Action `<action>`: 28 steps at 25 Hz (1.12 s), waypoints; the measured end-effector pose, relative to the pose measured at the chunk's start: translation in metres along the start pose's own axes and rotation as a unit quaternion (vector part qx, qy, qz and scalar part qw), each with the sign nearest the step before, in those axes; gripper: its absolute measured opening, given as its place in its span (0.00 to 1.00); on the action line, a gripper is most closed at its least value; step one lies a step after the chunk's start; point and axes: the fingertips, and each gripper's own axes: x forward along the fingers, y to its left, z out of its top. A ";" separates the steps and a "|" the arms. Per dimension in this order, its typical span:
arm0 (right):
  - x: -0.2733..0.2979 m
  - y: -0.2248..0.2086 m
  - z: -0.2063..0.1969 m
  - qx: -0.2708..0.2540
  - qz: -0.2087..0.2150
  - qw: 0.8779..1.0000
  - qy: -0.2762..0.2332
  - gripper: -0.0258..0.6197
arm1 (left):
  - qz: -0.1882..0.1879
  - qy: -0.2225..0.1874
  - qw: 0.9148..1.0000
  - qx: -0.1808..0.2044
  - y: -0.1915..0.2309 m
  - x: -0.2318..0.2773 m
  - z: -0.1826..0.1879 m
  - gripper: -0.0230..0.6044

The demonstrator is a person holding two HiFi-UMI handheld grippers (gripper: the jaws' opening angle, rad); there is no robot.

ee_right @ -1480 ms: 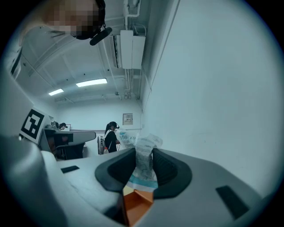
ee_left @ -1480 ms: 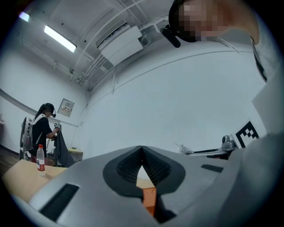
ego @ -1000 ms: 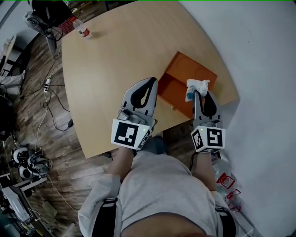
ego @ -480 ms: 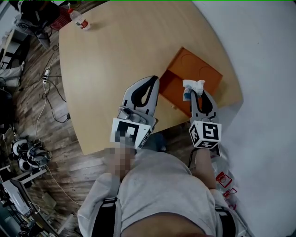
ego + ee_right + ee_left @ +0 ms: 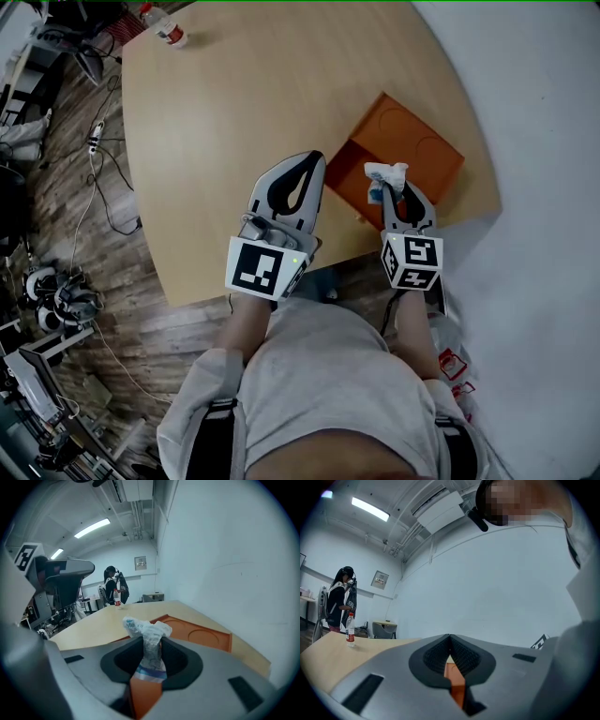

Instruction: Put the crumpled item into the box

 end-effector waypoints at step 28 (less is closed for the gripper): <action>0.051 0.017 -0.082 -0.074 0.016 0.974 0.216 0.21 | 0.029 0.016 0.999 -0.028 0.043 -0.011 -0.031 0.06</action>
